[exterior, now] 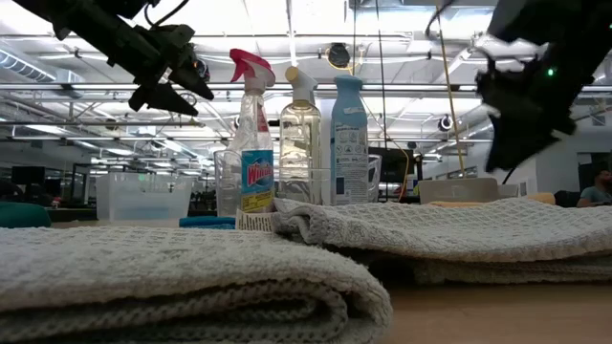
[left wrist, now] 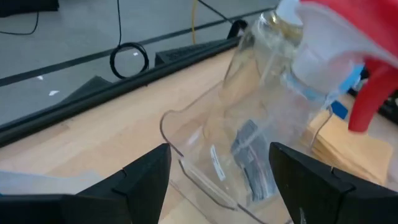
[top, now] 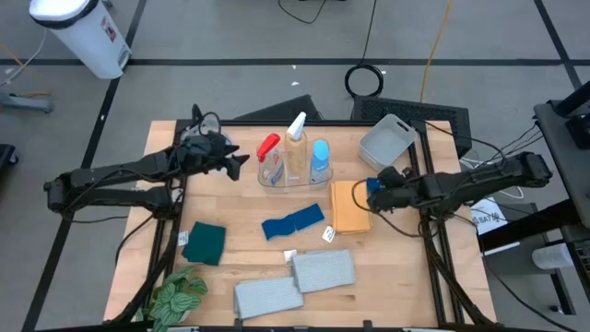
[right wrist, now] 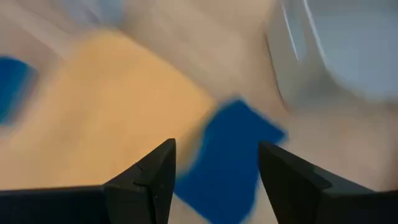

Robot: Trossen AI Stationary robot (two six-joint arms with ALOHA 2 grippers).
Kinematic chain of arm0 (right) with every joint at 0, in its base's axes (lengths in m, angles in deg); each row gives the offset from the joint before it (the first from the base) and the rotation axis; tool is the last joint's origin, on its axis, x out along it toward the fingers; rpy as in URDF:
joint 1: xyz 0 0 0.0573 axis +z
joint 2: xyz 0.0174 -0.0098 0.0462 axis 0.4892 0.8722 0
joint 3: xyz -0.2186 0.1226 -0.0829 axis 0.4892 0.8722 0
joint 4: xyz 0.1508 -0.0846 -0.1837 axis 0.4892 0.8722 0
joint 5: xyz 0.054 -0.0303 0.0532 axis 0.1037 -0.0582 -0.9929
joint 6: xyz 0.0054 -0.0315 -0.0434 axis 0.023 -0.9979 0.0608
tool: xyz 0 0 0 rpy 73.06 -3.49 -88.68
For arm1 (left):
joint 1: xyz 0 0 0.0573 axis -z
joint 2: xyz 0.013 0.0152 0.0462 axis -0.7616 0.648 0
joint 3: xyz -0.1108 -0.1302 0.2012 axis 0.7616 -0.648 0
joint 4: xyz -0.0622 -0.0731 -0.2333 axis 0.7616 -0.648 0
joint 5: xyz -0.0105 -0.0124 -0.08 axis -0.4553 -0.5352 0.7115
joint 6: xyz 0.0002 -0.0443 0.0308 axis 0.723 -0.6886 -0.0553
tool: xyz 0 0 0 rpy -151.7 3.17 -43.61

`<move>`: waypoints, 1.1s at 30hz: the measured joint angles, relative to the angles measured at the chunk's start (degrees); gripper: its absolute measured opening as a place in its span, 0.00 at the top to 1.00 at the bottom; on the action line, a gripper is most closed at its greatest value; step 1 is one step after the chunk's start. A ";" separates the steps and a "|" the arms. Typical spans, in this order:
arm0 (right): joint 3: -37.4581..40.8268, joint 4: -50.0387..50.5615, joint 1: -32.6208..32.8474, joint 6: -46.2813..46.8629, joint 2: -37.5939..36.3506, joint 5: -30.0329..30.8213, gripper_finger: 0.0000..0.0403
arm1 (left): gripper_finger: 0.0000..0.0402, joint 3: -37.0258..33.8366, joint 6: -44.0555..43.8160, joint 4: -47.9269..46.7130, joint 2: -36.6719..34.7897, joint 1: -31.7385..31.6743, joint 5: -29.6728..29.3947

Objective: Pick & Place Kitchen Items
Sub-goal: Put the blue sponge into the white bin

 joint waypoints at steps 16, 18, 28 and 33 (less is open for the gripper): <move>4.77 -10.79 -14.20 -7.38 12.23 -11.83 0.51 | 0.32 -0.02 0.52 7.01 10.86 7.29 -4.14; 5.43 -11.34 -15.41 -7.85 13.37 -12.85 0.51 | 0.32 0.00 0.66 7.82 12.02 7.75 -4.13; 8.39 -14.41 -16.42 -9.39 15.60 -15.88 0.53 | 0.32 -0.04 0.66 8.57 13.81 8.98 -4.14; 8.42 -14.06 -16.40 -9.75 15.49 -16.06 0.62 | 0.32 -0.04 0.61 8.80 13.81 9.52 -4.15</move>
